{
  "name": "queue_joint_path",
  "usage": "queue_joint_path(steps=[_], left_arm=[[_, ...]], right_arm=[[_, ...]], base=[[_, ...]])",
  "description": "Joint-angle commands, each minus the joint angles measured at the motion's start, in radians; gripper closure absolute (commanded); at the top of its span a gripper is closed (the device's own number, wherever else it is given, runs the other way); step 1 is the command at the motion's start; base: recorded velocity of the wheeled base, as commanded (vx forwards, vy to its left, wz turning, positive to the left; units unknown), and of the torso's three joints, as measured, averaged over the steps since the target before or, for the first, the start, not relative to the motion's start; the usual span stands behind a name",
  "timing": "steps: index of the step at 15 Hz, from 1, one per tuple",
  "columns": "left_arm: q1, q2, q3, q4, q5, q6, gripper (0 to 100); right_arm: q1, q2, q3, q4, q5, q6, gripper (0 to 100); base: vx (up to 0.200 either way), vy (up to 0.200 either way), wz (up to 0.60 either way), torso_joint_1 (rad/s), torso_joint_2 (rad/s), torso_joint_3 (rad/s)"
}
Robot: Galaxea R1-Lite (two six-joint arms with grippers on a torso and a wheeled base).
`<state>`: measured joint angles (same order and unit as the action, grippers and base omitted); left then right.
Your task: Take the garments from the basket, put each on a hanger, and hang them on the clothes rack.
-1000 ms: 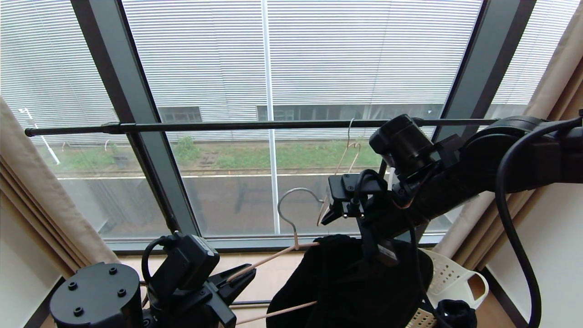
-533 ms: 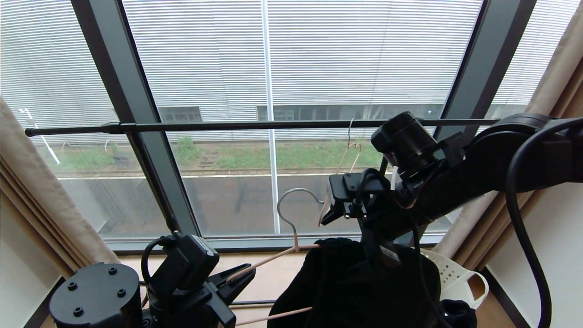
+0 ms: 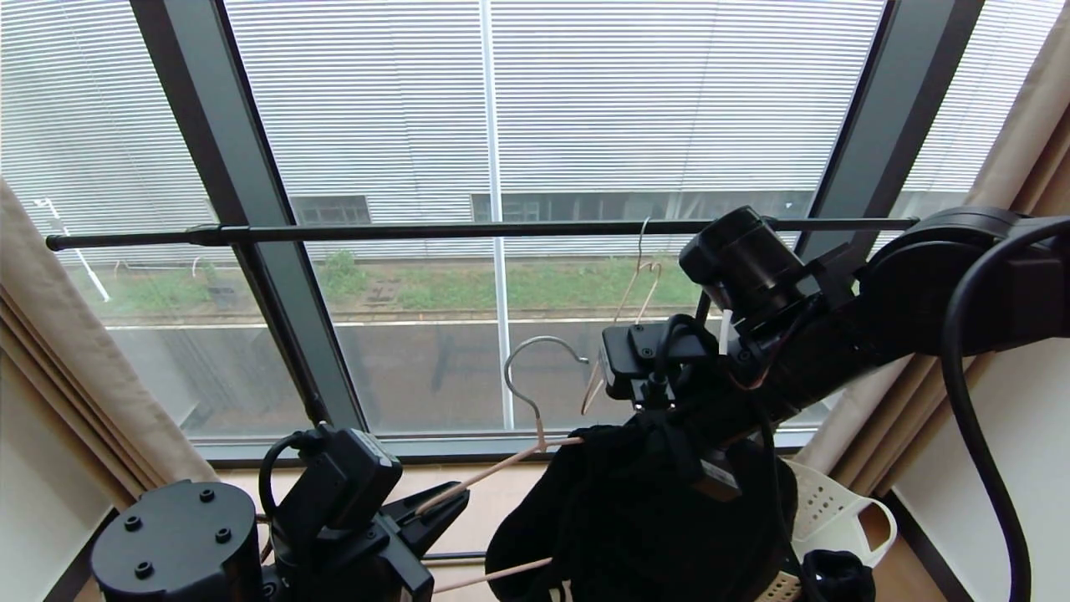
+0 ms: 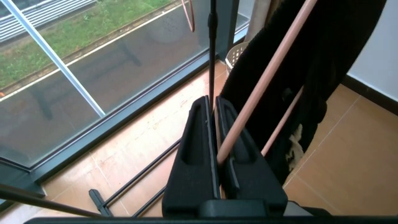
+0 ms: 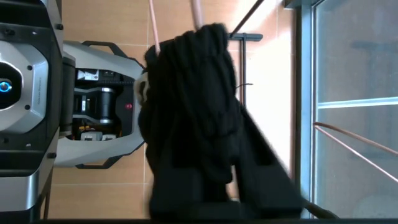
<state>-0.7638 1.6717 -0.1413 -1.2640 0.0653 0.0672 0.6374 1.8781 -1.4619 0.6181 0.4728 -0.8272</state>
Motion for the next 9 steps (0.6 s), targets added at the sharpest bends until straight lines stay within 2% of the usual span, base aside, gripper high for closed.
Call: queue_joint_path(steps=[1, 5, 6, 9], left_arm=[[0.0, 0.002, -0.001, 0.0, -0.001, 0.0, 100], [0.0, 0.003, 0.002, 0.0, 0.002, 0.003, 100], [0.0, 0.003, 0.002, 0.0, 0.002, 0.003, 0], [0.001, -0.001, 0.003, 0.0, -0.001, 0.003, 0]], right_arm=[[0.001, 0.0, 0.0, -0.001, 0.0, 0.0, 100], [0.001, -0.007, 0.009, -0.003, 0.0, 0.0, 100], [0.001, -0.007, 0.009, -0.003, 0.0, 0.0, 100], [0.001, -0.022, 0.02, -0.003, 0.0, 0.0, 100]], base=[[0.0, 0.0, 0.0, 0.0, 0.0, 0.0], [0.0, 0.0, 0.0, 0.0, 0.0, 0.0], [0.0, 0.0, 0.0, 0.0, 0.0, 0.0], [0.0, 0.0, 0.0, 0.0, 0.0, 0.0]])
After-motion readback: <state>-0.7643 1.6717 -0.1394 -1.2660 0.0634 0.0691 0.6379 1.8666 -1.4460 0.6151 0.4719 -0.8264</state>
